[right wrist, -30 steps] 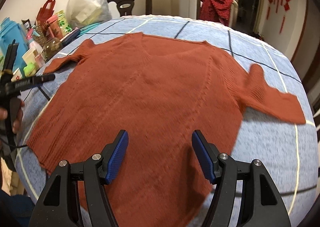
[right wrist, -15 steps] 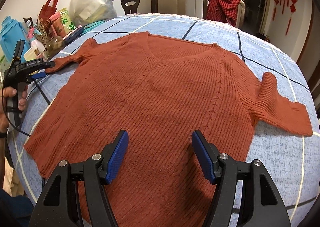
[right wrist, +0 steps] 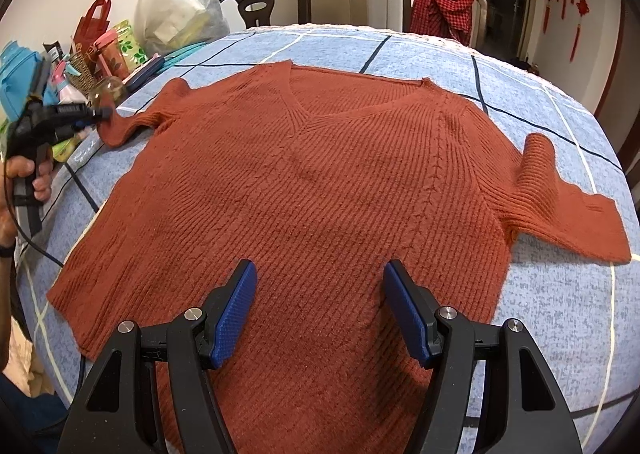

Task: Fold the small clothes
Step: 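Grasp the sleeve cuff with the left tool and fold it across the body, then lay the sleeve on the sweater front and open the left tool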

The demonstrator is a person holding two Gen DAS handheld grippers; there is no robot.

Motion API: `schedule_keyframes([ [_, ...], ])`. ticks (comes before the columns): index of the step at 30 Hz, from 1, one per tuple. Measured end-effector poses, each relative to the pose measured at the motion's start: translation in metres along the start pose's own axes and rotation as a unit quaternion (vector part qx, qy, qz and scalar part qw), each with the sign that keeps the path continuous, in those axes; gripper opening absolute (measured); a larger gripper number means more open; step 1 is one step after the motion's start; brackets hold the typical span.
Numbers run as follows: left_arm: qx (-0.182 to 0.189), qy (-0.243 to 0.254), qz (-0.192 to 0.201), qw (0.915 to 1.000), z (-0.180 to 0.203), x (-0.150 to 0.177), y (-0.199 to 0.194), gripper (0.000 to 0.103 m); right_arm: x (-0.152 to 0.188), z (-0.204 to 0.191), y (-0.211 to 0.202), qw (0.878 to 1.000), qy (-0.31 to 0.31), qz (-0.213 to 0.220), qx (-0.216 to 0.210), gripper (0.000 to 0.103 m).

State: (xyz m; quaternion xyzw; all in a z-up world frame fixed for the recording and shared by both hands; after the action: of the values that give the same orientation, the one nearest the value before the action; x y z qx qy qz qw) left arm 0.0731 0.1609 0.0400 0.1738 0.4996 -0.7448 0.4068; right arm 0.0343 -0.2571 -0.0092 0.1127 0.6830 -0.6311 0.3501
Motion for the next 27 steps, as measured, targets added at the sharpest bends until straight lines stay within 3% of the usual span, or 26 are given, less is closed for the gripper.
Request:
schedule_keyframes([
  [3, 0.061, 0.037, 0.006, 0.9975, 0.044, -0.011, 0.000, 0.012, 0.000, 0.001, -0.002, 1.000, 0.004, 0.003, 0.000, 0.066],
  [8, 0.150, 0.095, -0.013, 0.9840, 0.121, -0.006, 0.015, 0.012, 0.003, 0.002, -0.005, 1.000, 0.012, 0.005, 0.000, 0.066],
  [11, 0.187, 0.120, -0.044, 0.9740, 0.158, 0.010, 0.037, 0.012, 0.005, 0.004, -0.008, 1.000, 0.016, 0.006, 0.002, 0.066],
  [14, 0.216, 0.128, -0.101, 0.9627, 0.177, 0.034, 0.065, 0.013, 0.006, 0.009, -0.011, 1.000, 0.025, 0.006, 0.000, 0.066],
  [17, 0.219, 0.138, -0.143, 0.9551, 0.187, 0.052, 0.081, 0.018, 0.008, 0.015, -0.012, 0.999, 0.038, 0.006, -0.005, 0.066],
  [21, 0.233, 0.143, -0.134, 0.9526, 0.185, 0.056, 0.062, 0.032, 0.006, 0.020, -0.014, 0.998, 0.052, 0.009, -0.015, 0.066],
  [23, 0.230, 0.143, -0.122, 0.9548, 0.176, 0.049, 0.050, 0.034, 0.003, 0.021, -0.014, 0.998, 0.060, 0.014, -0.027, 0.066],
  [27, 0.190, 0.141, -0.100, 0.9664, 0.149, 0.037, 0.038, 0.035, -0.011, 0.018, -0.009, 0.995, 0.079, 0.020, -0.065, 0.066],
])
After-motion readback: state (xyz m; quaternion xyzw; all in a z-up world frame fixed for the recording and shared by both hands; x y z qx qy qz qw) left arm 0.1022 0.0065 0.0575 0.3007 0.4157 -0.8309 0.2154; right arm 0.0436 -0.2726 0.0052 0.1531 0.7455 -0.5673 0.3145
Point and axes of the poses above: each gripper's, at about its wrist camera, not at the fingertips, and y roughly the way its jaws point, z to its right, x to its underside, the point moved 1 cm from there along y, roughly the way its jaws point, and after that the axes turned 9 degrees about x, right-handed, at the moved point
